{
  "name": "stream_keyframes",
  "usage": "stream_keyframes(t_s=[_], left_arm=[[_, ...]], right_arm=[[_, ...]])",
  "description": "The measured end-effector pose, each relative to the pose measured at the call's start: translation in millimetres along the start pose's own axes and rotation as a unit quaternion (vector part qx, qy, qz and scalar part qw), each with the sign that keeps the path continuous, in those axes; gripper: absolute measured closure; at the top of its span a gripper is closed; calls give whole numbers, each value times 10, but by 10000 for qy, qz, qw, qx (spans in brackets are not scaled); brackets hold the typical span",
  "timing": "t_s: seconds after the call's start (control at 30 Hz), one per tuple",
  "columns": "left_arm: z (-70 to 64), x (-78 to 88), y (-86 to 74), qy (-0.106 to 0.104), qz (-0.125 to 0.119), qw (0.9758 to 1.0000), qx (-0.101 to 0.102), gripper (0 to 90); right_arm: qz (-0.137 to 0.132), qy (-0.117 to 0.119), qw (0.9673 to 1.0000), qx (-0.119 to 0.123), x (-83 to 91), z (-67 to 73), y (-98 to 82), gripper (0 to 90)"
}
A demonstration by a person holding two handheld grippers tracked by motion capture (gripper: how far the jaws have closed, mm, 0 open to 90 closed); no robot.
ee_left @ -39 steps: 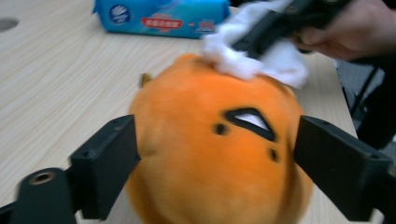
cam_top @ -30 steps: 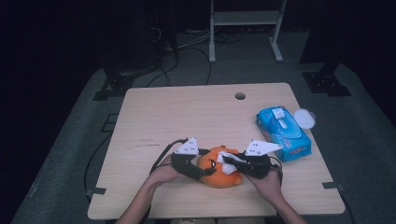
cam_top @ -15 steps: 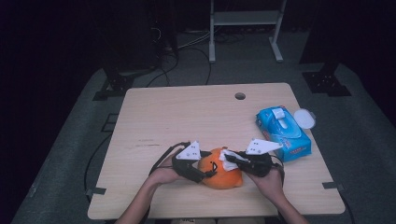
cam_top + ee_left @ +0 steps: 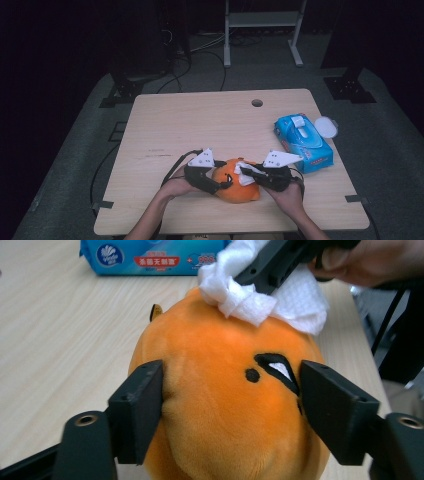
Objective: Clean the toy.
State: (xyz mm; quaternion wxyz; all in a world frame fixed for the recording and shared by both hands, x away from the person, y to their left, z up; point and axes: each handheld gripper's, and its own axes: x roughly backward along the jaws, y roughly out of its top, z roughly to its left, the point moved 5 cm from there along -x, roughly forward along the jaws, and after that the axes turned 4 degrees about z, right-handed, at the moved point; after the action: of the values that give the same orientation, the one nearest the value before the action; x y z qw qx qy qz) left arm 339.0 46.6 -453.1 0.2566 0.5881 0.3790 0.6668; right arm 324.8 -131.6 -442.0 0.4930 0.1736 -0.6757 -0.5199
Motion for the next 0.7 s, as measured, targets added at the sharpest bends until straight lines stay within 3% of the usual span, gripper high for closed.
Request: stream_keyframes(t_s=[0.17,0.27,0.4,0.53,0.63,0.7], left_arm=[[-104,-29,53,79,152,9985,-528,309],[-109,-17,44,95,181,9980,-598,319],[-99,-8,18,64,151,9981,-599,327],[-71,-1,9,-4,91,9989,-451,303],[-45,4,64,-85,-88,9999,-13,179],[-9,-2,76,-61,-129,9995,265,142]], right_arm=[[-124,219,9994,238,-52,183,115,803],[-83,155,9994,300,-78,187,134,804],[-45,10,10000,72,-48,54,86,803],[18,-25,9999,-149,-2,-77,-2,804],[35,-57,9999,-154,3,-59,-23,804],[42,-60,9999,-125,0,-42,-28,804]])
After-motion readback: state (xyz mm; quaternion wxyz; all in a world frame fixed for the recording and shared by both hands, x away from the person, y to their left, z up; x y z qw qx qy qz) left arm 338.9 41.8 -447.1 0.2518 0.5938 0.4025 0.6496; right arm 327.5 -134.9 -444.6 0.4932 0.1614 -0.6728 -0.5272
